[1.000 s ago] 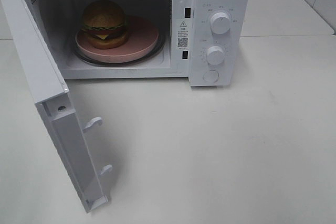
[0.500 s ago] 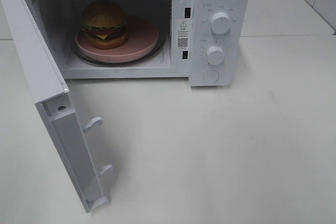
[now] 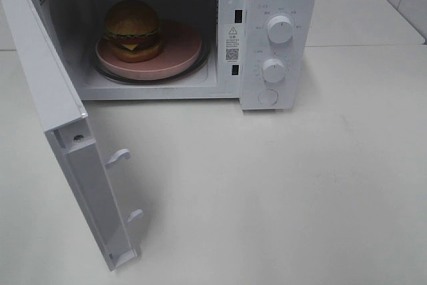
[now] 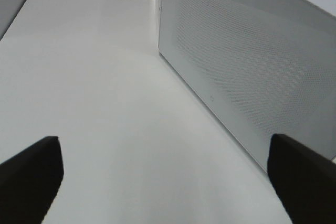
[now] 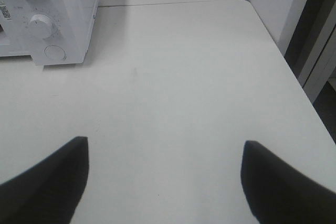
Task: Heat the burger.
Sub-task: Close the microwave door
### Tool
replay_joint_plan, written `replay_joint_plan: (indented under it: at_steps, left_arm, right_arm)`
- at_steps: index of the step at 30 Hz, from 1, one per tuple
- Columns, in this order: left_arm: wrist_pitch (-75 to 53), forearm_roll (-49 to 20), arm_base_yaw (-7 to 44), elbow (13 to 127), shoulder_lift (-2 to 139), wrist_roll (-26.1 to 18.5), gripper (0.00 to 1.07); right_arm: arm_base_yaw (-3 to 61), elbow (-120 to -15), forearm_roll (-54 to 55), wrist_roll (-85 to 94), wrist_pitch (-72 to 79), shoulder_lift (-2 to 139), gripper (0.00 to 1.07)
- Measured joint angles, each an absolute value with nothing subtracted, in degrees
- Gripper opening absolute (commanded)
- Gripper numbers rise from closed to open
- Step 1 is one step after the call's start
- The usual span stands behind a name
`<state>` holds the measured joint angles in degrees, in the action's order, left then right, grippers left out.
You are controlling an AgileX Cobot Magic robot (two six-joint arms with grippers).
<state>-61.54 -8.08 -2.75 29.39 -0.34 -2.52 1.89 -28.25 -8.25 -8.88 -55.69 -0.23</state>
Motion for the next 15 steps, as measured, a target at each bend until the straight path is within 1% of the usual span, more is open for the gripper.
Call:
replay_joint_plan:
  at_steps: [15]
  left_arm:
    - [-61.54,-8.08,-2.75,29.39,-0.34,-2.52,0.98]
  right_arm:
    - [1.89,-28.25,-8.25,-8.88,-55.69,-0.23,0.76]
